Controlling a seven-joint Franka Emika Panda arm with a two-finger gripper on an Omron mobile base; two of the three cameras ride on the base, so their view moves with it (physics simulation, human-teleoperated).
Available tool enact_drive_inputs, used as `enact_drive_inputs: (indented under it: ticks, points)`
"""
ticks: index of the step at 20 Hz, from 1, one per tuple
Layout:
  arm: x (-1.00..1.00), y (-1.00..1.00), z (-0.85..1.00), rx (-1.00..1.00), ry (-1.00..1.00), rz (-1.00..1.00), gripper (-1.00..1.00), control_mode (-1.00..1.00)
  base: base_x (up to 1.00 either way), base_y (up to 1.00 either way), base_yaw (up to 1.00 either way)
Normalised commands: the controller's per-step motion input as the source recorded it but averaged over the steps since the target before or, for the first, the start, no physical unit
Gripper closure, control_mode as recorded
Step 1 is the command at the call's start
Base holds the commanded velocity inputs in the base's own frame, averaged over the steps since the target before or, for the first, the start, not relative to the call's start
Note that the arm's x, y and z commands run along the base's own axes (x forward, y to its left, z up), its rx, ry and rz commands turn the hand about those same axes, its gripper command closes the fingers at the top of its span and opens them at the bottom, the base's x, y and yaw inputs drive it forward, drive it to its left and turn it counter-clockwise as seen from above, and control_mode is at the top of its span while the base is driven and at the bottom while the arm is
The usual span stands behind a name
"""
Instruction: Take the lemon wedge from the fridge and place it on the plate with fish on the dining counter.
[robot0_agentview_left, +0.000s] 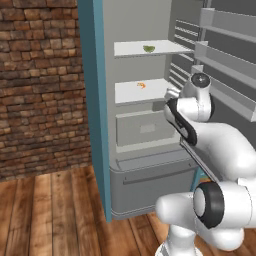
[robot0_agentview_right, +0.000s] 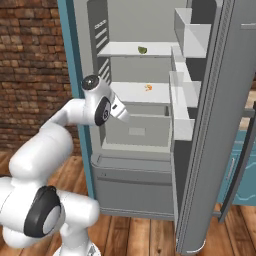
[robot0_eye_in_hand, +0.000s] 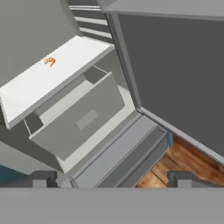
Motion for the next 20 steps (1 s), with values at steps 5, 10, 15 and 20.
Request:
enact_drive_inputs:
  ticks: [5, 10, 15, 20]
  points:
    - [-0.28, 0.06, 0.27, -0.01, -0.12, 0.13, -1.00, -1.00, 0.00, 0.00, 0.00]
    - [0.00, 0.00, 0.00, 0.00, 0.00, 0.00, -1.00, -1.00, 0.00, 0.00, 0.00]
    - [0.12, -0.04, 0.00, 0.00, 0.00, 0.01, -1.00, -1.00, 0.00, 0.00, 0.00]
    - [0.18, -0.05, 0.00, 0.01, 0.00, 0.00, -1.00, 1.00, 0.80, -0.22, 0.00]
